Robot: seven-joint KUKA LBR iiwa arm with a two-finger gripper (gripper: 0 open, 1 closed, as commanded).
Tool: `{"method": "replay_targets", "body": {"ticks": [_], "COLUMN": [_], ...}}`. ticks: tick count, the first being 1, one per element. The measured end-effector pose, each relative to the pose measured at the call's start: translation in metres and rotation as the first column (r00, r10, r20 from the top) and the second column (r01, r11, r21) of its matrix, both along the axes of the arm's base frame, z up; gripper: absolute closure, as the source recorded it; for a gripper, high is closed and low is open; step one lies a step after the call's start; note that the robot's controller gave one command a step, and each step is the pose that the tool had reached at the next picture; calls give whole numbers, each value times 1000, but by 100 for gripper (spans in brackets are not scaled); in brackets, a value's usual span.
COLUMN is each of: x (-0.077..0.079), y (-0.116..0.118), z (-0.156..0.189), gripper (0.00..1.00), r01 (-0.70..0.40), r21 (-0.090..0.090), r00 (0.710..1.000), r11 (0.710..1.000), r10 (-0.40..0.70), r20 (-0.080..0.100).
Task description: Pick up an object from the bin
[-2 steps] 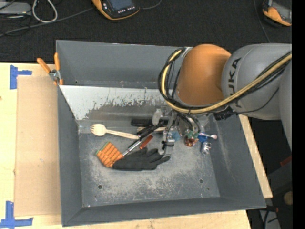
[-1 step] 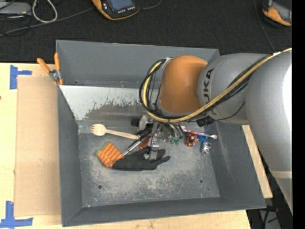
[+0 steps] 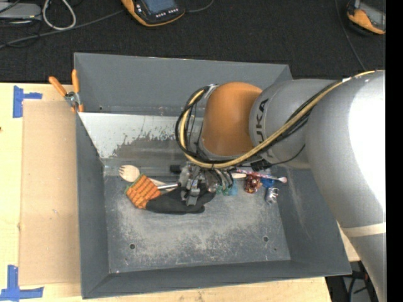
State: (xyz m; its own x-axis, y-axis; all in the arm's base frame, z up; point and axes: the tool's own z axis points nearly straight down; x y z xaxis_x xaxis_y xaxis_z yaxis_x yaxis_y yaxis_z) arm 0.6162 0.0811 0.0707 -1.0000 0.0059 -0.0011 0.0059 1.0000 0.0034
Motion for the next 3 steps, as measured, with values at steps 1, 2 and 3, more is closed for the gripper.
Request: {"method": "replay_targets", "body": {"ticks": [1,2,3], "x": [0,-3,1], "y": [0,1,19], "z": [0,0,0], "gripper": [100,100,100], "r01": [0,78,174], "r21": [0,1,1], "r00": [1000,997,985], "r11": [1000,997,985], "r10": [0,-78,-174], "r20": [0,2,1]}}
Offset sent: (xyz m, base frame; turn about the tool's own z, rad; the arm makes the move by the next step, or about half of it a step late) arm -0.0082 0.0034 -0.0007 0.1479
